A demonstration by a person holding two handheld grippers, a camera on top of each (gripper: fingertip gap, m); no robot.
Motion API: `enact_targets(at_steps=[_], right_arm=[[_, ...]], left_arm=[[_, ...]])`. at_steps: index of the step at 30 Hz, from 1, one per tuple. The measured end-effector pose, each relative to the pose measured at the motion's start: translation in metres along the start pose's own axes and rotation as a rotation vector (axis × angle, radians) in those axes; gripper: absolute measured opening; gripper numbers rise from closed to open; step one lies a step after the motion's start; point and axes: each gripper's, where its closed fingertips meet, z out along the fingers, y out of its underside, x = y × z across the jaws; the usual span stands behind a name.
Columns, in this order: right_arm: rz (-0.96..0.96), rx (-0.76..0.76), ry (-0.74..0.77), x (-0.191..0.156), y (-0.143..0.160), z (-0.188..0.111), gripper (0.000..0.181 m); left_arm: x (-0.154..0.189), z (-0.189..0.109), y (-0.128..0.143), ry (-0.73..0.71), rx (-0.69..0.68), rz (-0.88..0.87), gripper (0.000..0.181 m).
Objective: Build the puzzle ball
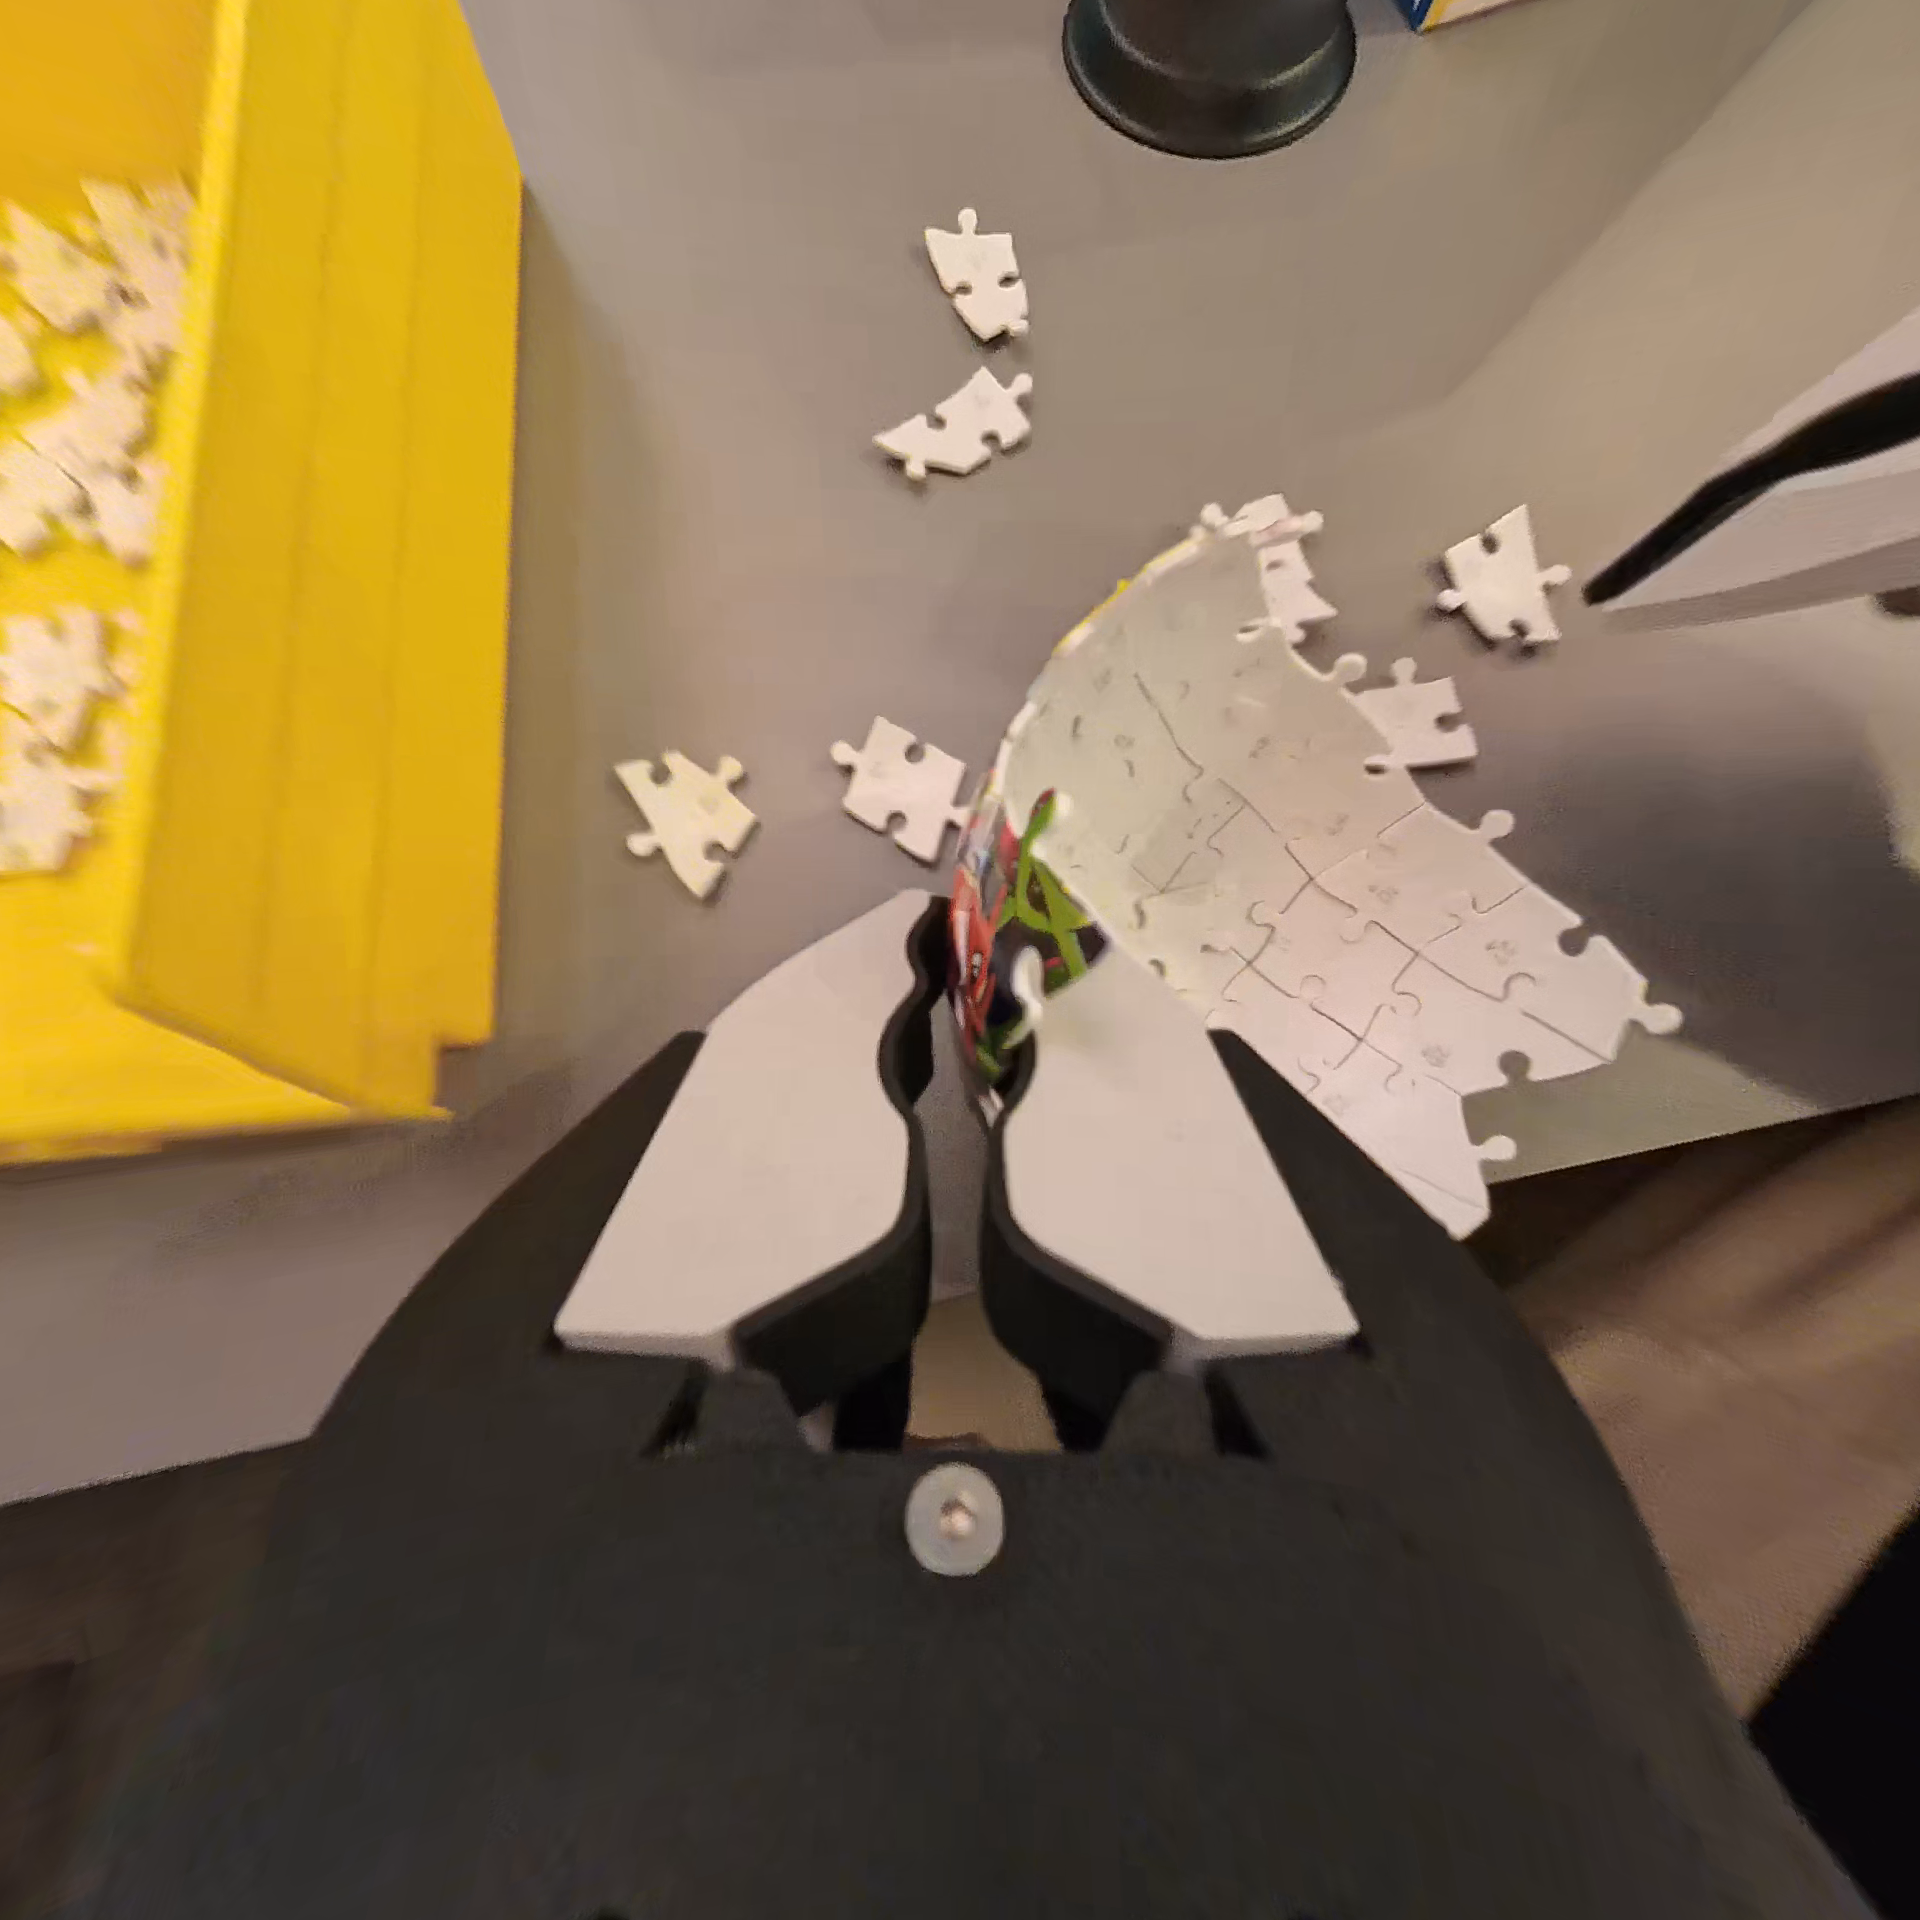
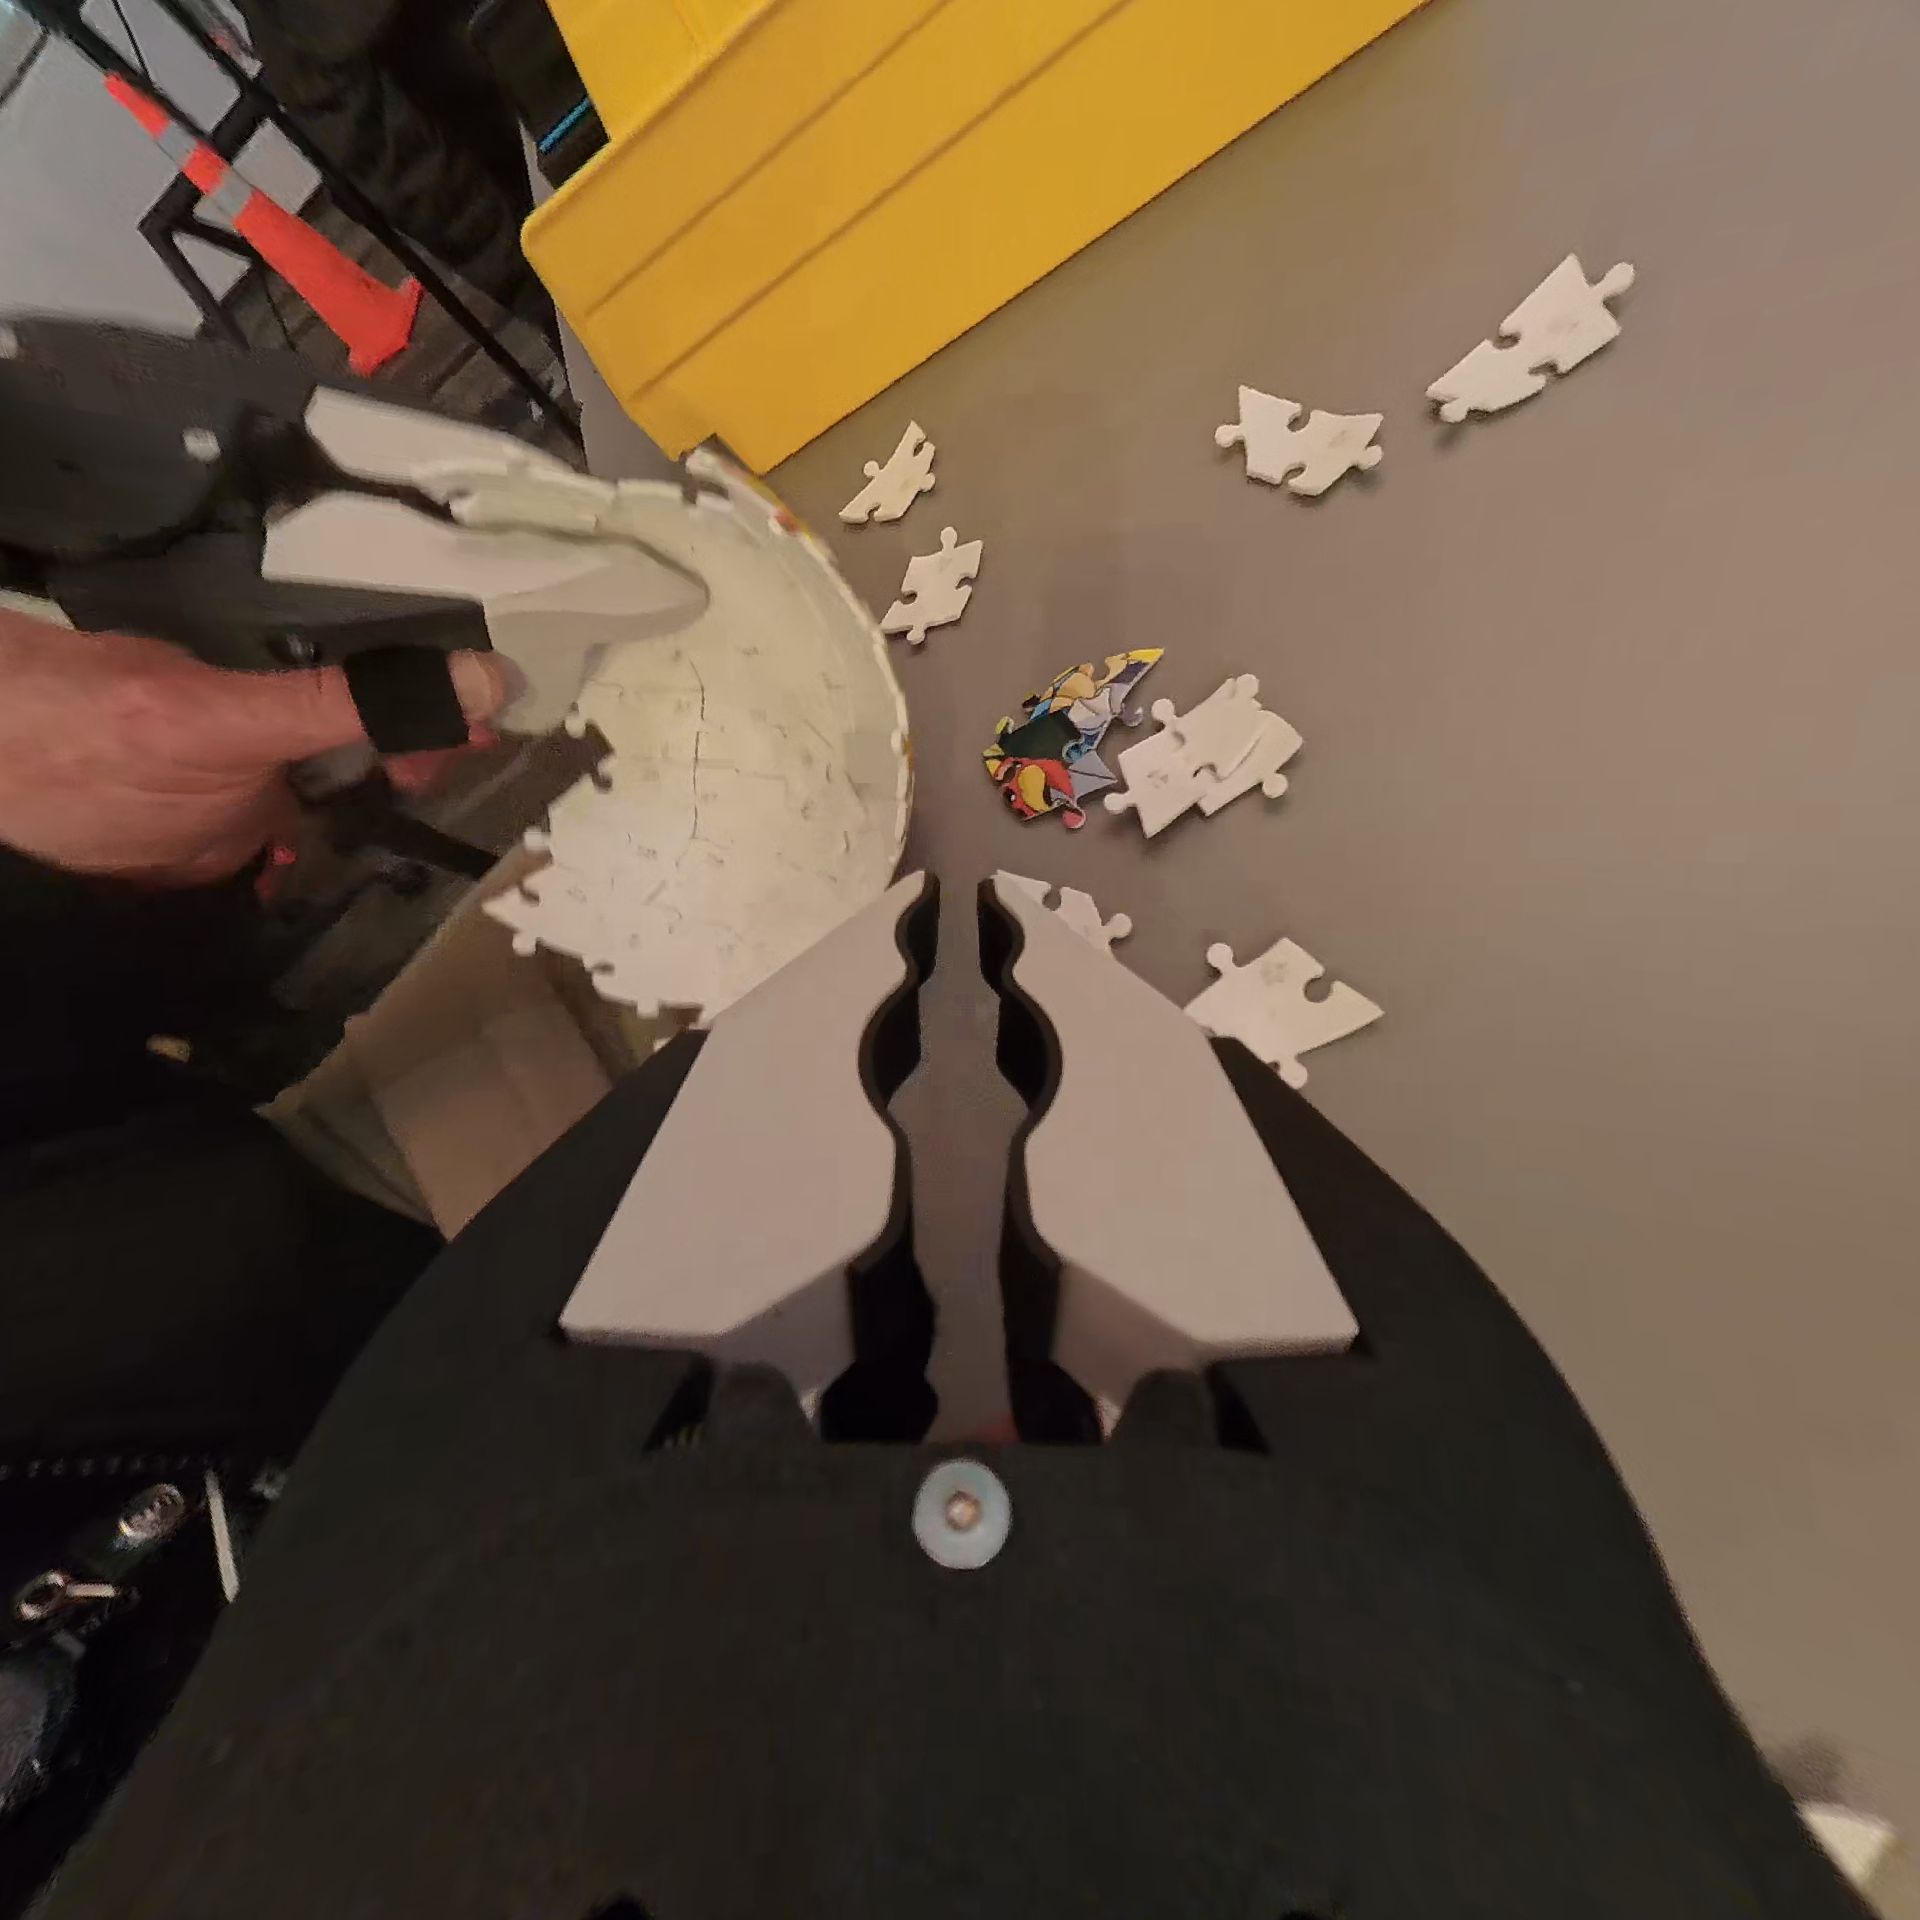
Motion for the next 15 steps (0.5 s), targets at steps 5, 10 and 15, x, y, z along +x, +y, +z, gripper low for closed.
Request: enact_targets(at_steps=[5, 10, 15], right_arm=[[-0.164, -0.021, 0.013, -0.009, -0.001, 0.002, 0.007], [-0.254, -0.04, 0.044, -0.012, 0.001, 0.004, 0.007], [-0.37, -0.088, 0.117, -0.003, 0.006, 0.009, 0.008]], left_arm=[[-0.01, -0.007, -0.035, -0.129, -0.019, 0.296, 0.003], [-0.008, -0.006, -0.068, -0.294, -0.046, 0.697, 0.003], [-0.012, 0.004, -0.081, -0.38, -0.046, 0.874, 0.003]])
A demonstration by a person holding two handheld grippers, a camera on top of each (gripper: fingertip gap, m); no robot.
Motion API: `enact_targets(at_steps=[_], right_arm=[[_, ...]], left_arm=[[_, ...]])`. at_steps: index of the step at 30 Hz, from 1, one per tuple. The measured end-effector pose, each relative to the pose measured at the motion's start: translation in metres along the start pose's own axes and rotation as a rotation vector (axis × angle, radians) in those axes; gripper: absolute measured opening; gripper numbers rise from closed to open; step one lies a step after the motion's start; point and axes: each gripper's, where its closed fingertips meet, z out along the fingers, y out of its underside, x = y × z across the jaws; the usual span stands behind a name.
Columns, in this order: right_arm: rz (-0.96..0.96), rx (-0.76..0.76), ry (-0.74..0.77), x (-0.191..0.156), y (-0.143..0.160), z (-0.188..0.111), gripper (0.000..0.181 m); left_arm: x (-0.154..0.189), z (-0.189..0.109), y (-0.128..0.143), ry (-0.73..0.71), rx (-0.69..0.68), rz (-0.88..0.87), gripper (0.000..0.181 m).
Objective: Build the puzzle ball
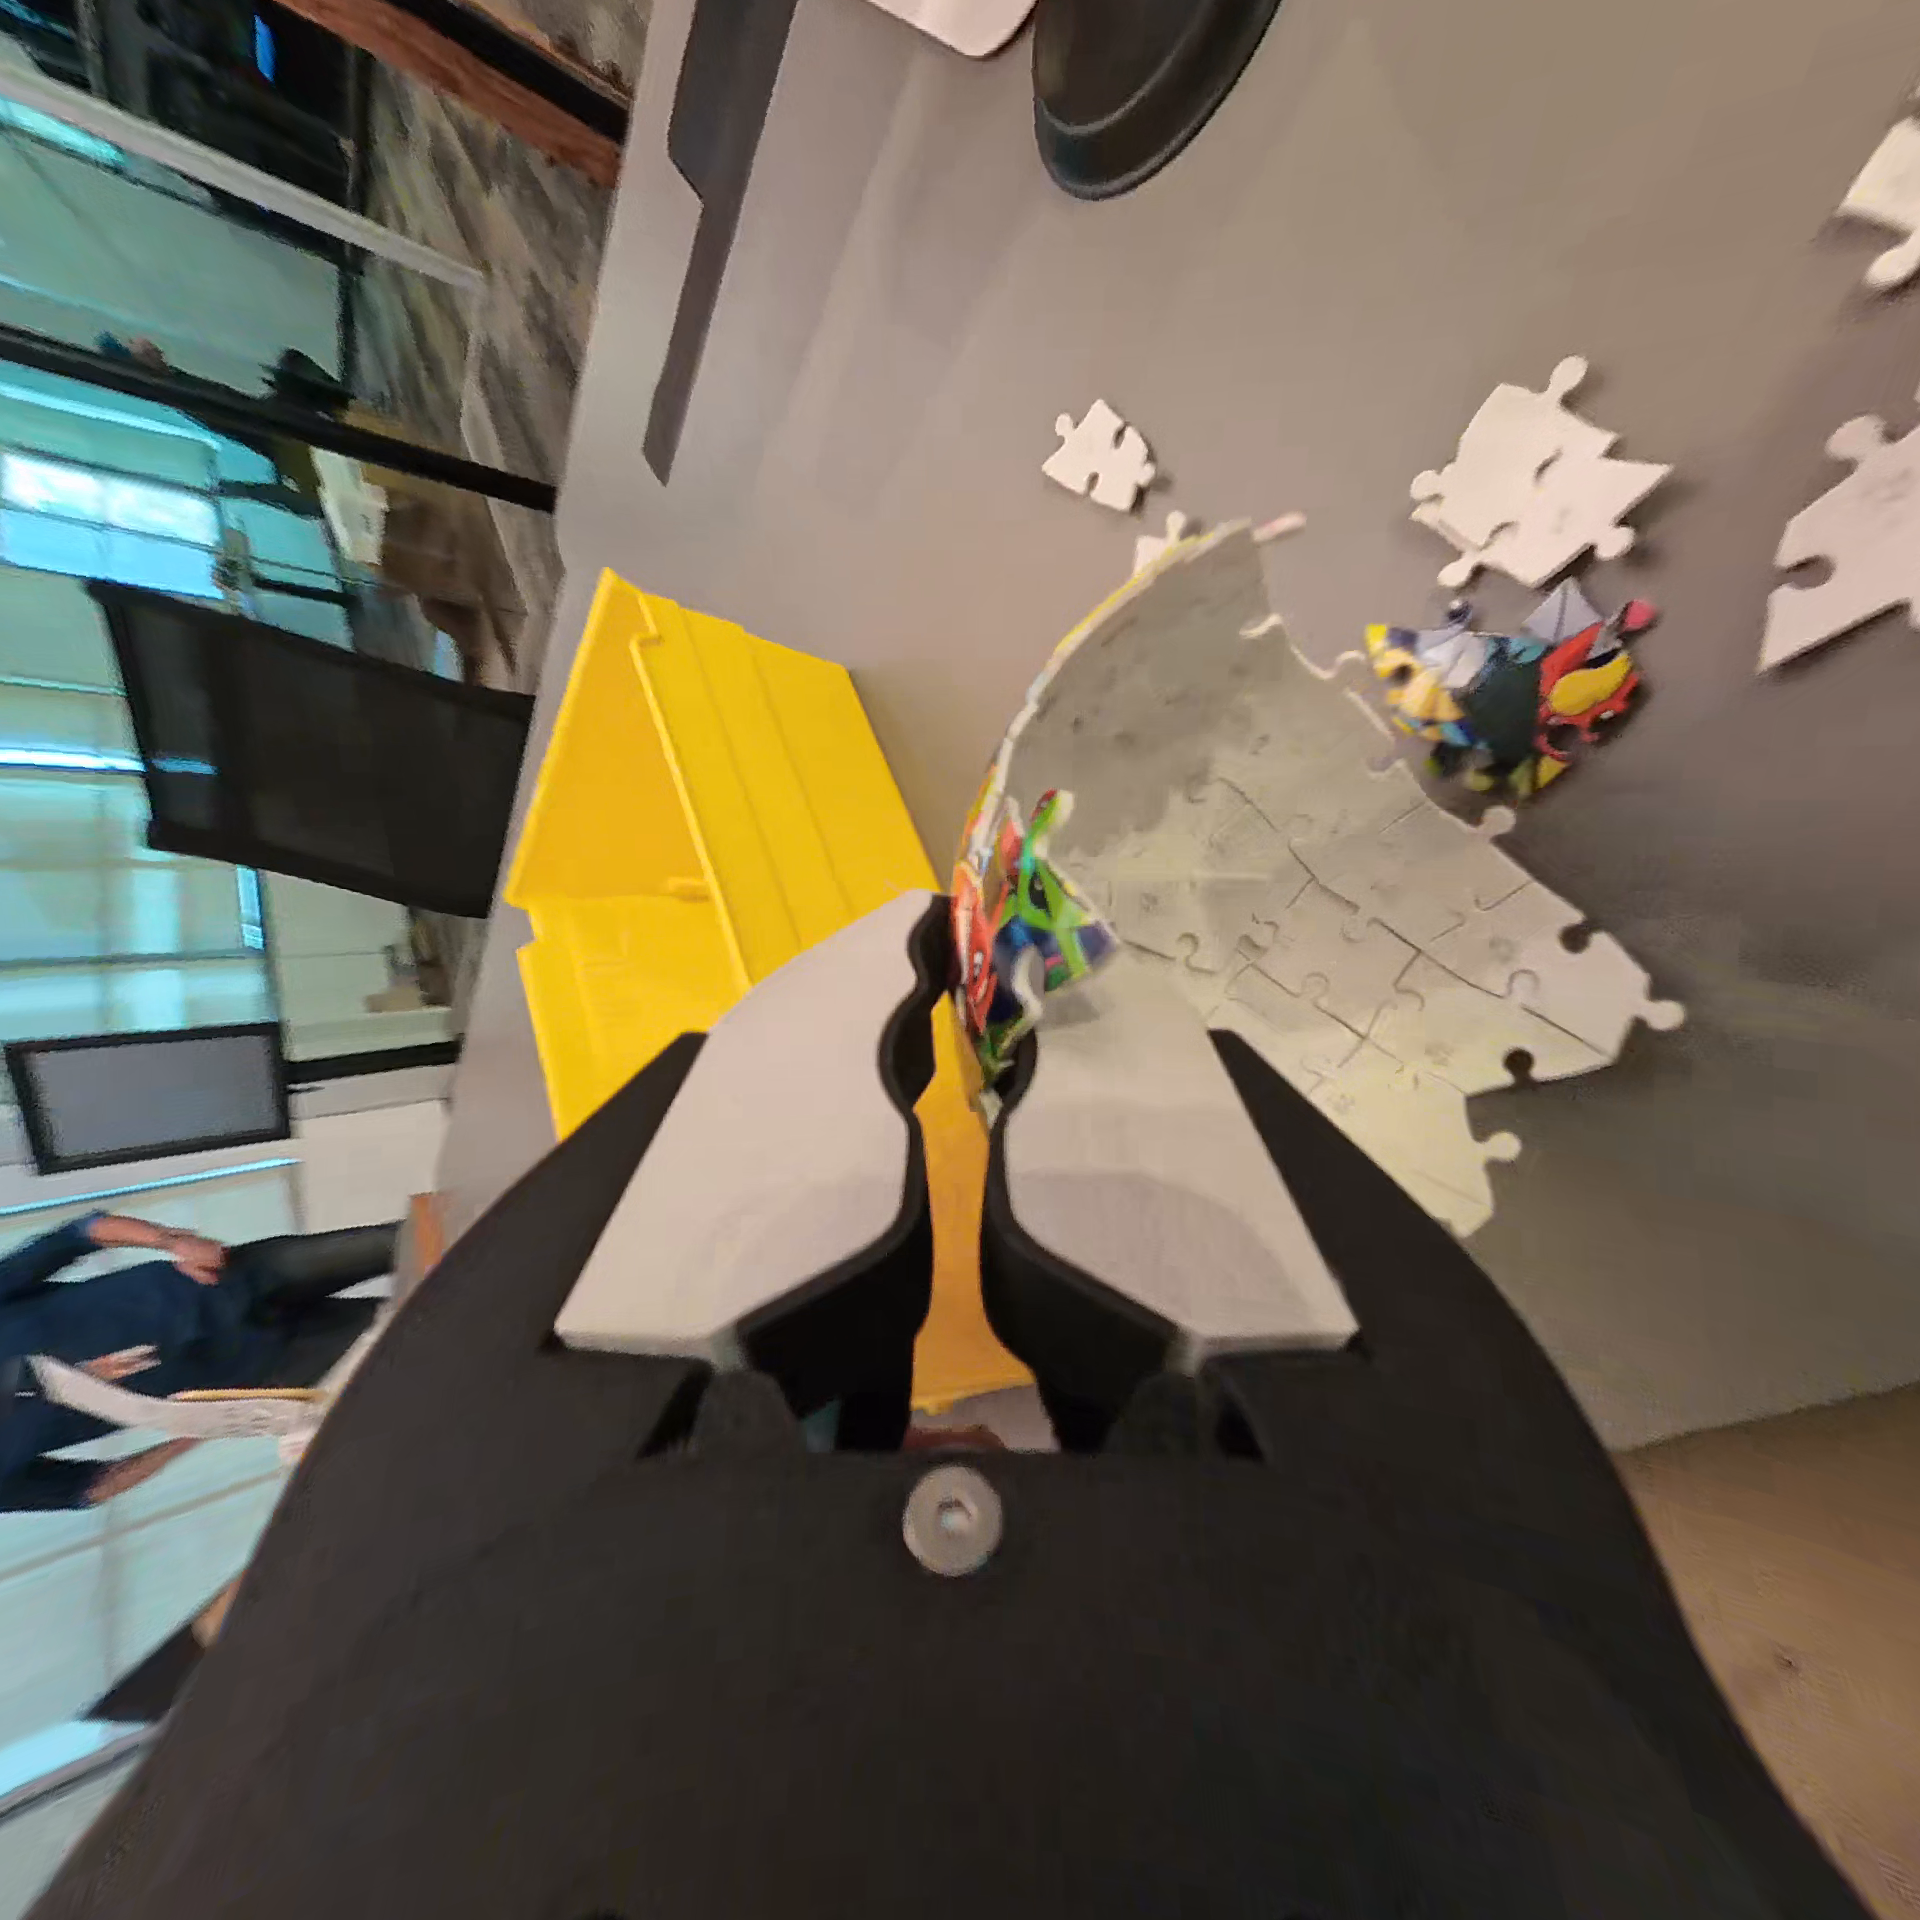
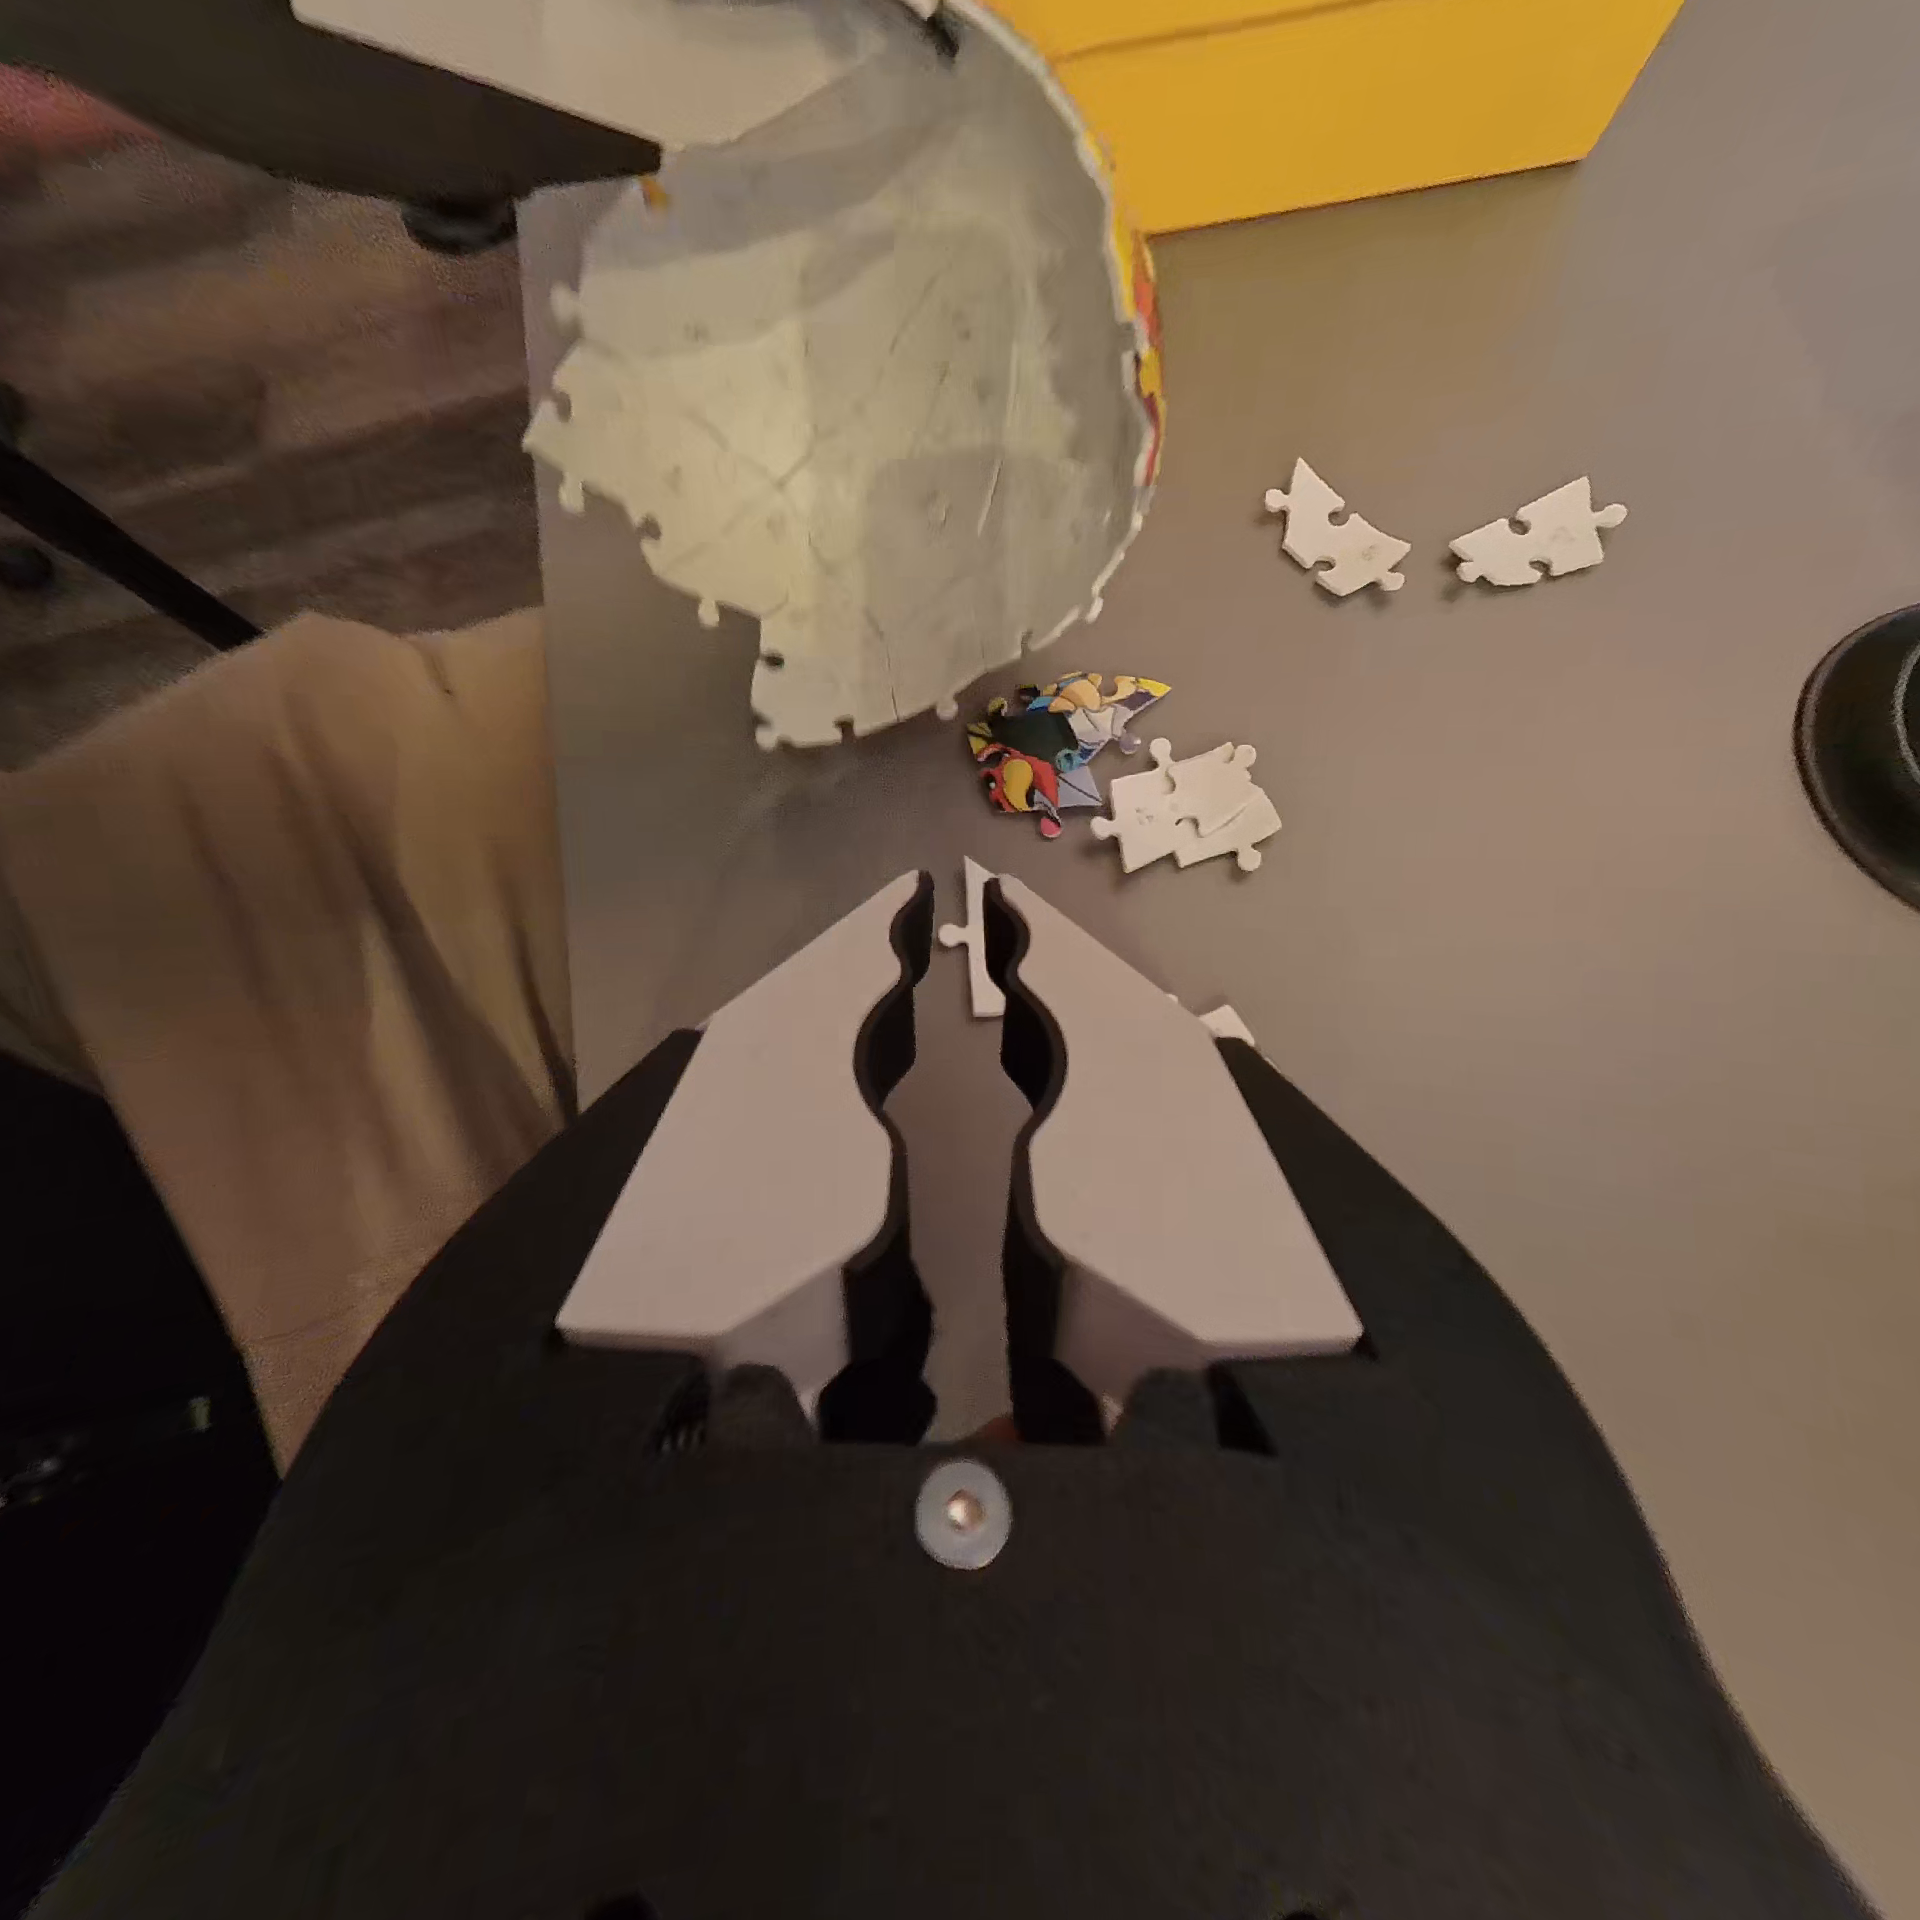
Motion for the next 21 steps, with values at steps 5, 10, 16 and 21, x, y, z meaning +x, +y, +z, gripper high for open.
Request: enact_targets(at_steps=[5, 10, 16, 21], right_arm=[[-0.063, -0.013, 0.011, -0.004, 0.0, 0.006, 0.009], [-0.103, -0.022, 0.032, -0.005, 0.001, 0.008, 0.009], [-0.1, -0.012, 0.06, 0.002, 0.0, 0.005, 0.01], [-0.107, -0.025, 0.076, 0.005, 0.004, 0.008, 0.012]], left_arm=[[-0.005, 0.0, -0.016, -0.056, 0.046, 0.049, 0.003], [-0.009, -0.001, -0.021, -0.104, 0.08, 0.097, 0.003], [-0.015, -0.002, -0.018, -0.187, 0.108, 0.15, 0.003], [-0.015, -0.003, -0.018, -0.208, 0.148, 0.183, 0.003]])
